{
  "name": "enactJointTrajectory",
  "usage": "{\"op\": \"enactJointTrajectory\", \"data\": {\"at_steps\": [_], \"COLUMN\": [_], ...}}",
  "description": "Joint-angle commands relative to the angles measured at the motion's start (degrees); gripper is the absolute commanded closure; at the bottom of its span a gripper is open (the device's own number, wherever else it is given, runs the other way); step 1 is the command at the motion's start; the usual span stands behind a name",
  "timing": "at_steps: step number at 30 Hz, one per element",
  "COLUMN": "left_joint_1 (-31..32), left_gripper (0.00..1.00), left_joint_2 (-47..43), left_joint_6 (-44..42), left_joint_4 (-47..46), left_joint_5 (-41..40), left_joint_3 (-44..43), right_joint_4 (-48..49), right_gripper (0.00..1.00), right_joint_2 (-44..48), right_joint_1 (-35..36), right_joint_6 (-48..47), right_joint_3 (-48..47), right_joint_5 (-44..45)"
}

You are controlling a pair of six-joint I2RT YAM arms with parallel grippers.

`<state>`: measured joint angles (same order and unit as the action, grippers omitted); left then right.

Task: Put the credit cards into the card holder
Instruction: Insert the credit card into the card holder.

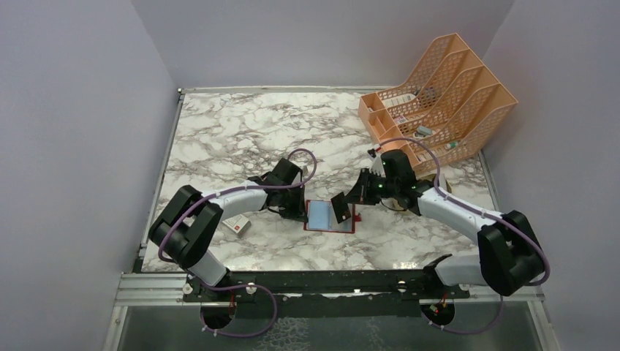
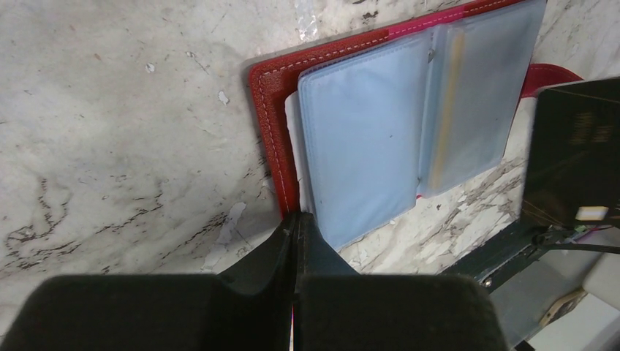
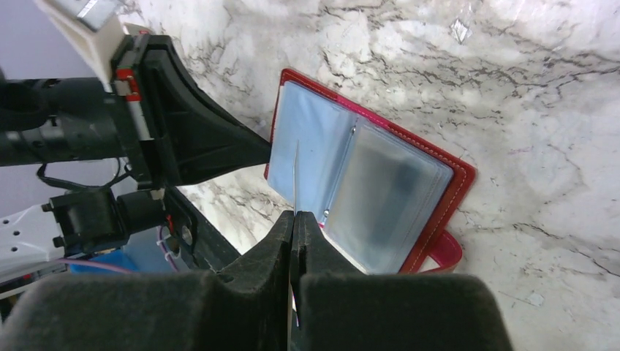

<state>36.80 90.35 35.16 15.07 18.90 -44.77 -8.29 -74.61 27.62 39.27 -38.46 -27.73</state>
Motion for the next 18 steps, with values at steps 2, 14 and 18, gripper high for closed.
{"op": "enactJointTrajectory", "data": {"at_steps": [2, 14, 18], "left_joint_1": [0.0, 0.3, 0.3], "left_gripper": [0.99, 0.98, 0.98], "left_joint_2": [-0.2, -0.9, -1.0], "left_joint_6": [1.5, 2.1, 2.0], "left_joint_4": [-2.4, -3.1, -3.1], "left_joint_5": [1.1, 1.1, 1.0], "left_joint_3": [2.7, 3.8, 4.1], "right_joint_4": [7.9, 10.6, 9.6], "right_gripper": [0.99, 0.99, 0.99], "right_joint_2": [-3.7, -10.3, -9.5], "right_joint_1": [2.3, 4.1, 4.1], "right_joint_6": [3.1, 4.5, 4.5], "right_joint_3": [1.9, 2.7, 3.0], "right_joint_5": [1.8, 4.4, 6.5]}}
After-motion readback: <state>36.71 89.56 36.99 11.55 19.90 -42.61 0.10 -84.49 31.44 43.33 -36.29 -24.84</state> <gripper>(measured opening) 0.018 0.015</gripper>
